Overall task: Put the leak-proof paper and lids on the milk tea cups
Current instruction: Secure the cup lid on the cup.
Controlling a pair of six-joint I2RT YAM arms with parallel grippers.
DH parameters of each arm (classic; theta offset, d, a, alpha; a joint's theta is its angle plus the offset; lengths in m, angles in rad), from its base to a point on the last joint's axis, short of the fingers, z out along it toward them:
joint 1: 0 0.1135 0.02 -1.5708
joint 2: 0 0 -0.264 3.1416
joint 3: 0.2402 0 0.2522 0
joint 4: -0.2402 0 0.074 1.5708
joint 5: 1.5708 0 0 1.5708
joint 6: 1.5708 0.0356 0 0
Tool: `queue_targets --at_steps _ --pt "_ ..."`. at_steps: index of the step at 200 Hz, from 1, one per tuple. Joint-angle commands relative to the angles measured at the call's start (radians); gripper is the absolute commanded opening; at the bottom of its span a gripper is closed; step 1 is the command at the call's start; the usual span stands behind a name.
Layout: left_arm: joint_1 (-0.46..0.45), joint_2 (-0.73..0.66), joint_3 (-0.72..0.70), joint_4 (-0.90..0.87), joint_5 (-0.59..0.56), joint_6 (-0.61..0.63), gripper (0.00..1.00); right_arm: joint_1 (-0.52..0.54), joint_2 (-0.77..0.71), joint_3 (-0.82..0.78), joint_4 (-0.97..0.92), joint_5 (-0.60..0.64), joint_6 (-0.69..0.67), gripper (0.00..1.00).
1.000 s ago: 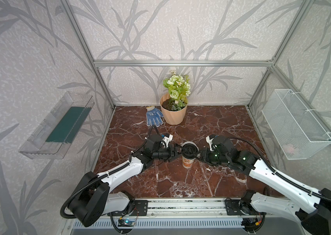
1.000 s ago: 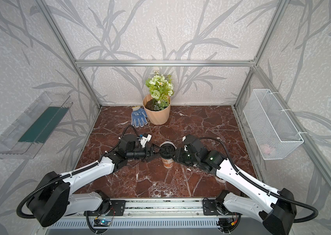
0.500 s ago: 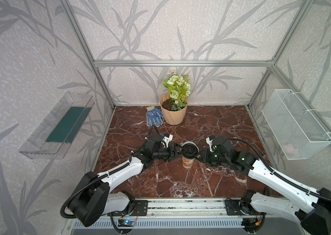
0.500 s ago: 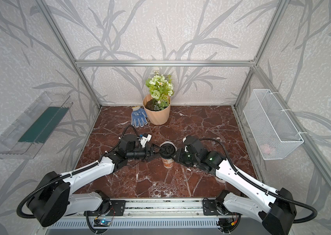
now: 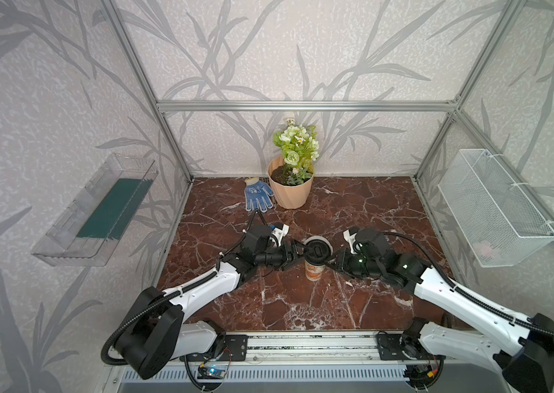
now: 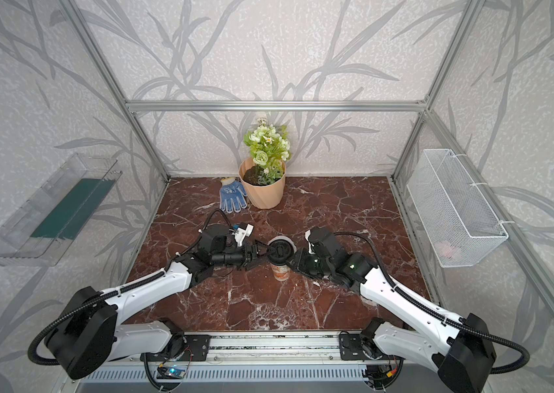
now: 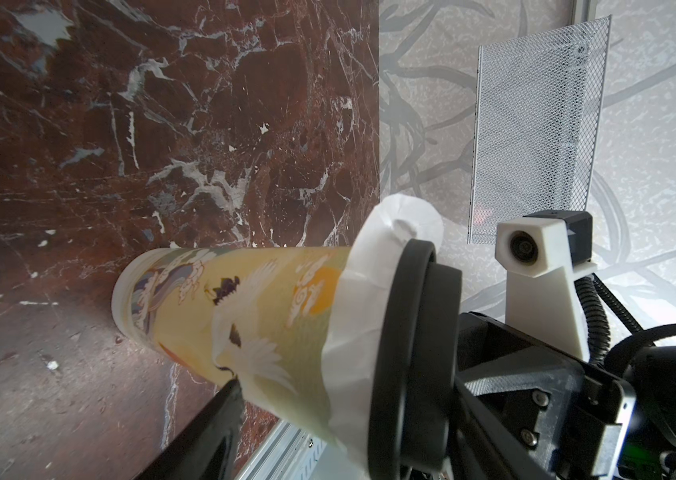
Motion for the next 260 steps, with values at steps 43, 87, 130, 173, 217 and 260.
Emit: queue_targets --at_steps 43,87,130,173,217,260 --pt "-0.008 0.033 -0.008 -0.124 -0.038 0.011 0.73 -0.021 0.037 -0.066 -0.053 0.026 0.001 0.3" --pt "-0.008 0.034 -0.01 -0.124 -0.04 0.011 0.73 -0.031 0.045 -0.074 -0.07 0.026 -0.008 0.29" --pt "-0.008 0.028 -0.008 -0.139 -0.043 0.016 0.72 -0.035 -0.006 0.032 -0.051 -0.03 -0.149 0.35" --pt "-0.007 0.022 -0.01 -0.142 -0.045 0.018 0.72 -0.079 -0.065 0.137 -0.086 -0.092 -0.314 0.45" --pt "-0.008 0.019 -0.01 -0.149 -0.045 0.022 0.72 -0.194 0.021 0.173 -0.061 -0.183 -0.391 0.47" --pt "-0.008 0.017 -0.005 -0.159 -0.048 0.027 0.72 -0.202 0.165 0.238 -0.024 -0.259 -0.483 0.44"
